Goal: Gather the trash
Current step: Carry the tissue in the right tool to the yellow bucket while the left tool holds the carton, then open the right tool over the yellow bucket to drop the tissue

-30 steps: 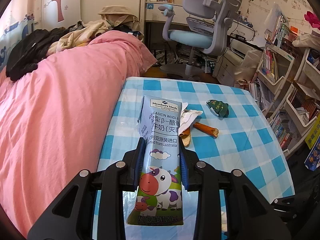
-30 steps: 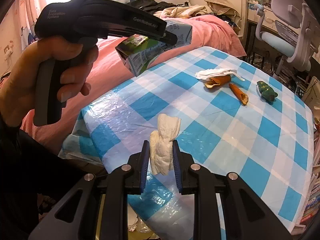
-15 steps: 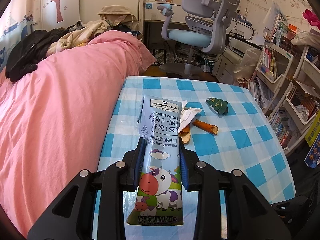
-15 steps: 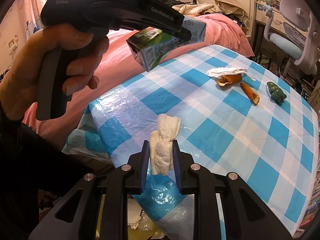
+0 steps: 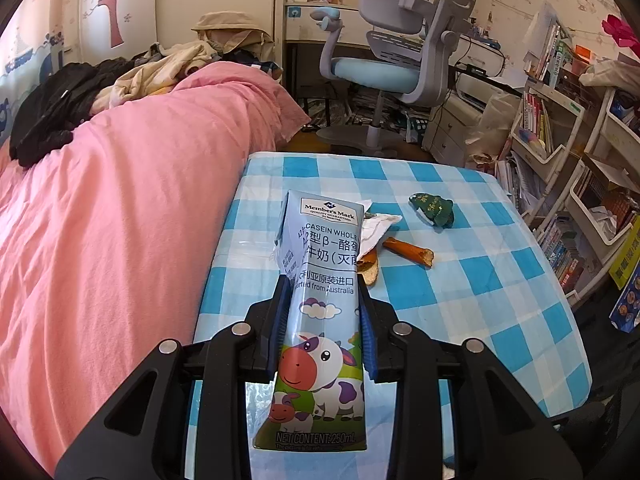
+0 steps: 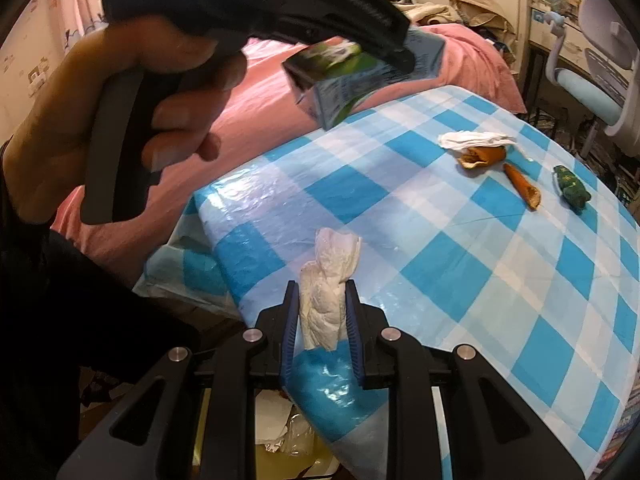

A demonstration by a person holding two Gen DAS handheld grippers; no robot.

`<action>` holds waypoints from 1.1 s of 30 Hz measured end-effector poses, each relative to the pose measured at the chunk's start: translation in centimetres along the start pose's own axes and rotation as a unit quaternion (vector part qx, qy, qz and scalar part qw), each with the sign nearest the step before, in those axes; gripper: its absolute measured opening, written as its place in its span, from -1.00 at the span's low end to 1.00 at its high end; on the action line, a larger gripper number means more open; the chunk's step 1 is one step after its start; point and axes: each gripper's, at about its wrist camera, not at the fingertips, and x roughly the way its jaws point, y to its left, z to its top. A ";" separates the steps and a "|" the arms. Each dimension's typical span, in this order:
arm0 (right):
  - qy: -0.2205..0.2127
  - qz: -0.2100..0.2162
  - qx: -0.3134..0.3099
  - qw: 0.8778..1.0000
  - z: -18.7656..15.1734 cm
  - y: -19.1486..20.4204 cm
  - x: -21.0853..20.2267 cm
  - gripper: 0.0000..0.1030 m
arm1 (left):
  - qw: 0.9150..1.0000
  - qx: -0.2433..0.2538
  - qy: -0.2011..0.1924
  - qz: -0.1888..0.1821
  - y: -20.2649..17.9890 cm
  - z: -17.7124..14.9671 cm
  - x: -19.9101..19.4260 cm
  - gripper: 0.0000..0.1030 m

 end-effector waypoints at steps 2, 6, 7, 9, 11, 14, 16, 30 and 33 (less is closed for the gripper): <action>0.005 0.008 -0.009 1.000 -0.1 0.6 0.2 -0.53 | 1.000 0.003 0.001 0.000 -0.1 -0.2 -0.1 -0.42; 0.019 0.025 -0.028 0.999 -0.6 1.9 0.6 -0.53 | 1.000 0.009 0.002 0.001 -0.5 -0.1 -0.1 -0.42; 0.024 0.029 -0.034 0.999 -0.7 2.3 0.7 -0.53 | 1.000 0.011 0.002 0.000 -0.6 -0.2 -0.2 -0.42; 0.031 0.038 -0.043 0.998 -1.1 3.1 0.8 -0.53 | 1.000 0.013 0.001 0.000 -0.7 -0.1 -0.2 -0.42; 0.038 0.047 -0.051 0.997 -1.6 4.0 0.7 -0.53 | 1.000 0.014 0.001 -0.001 -0.7 0.0 -0.3 -0.42; 0.046 0.057 -0.054 0.996 -2.6 5.0 0.6 -0.53 | 1.000 0.013 0.002 0.000 -0.7 0.0 -0.3 -0.42; 0.053 0.061 -0.057 0.995 -3.3 5.7 0.6 -0.53 | 1.000 0.014 0.002 -0.001 -0.8 0.0 -0.3 -0.42; 0.087 0.084 -0.066 0.990 -6.2 8.7 1.6 -0.53 | 1.000 0.018 0.001 -0.004 -1.0 -0.4 -0.7 -0.42; 0.098 0.087 -0.067 0.989 -6.5 8.8 2.0 -0.53 | 1.000 0.018 0.001 -0.004 -1.0 -0.4 -0.7 -0.42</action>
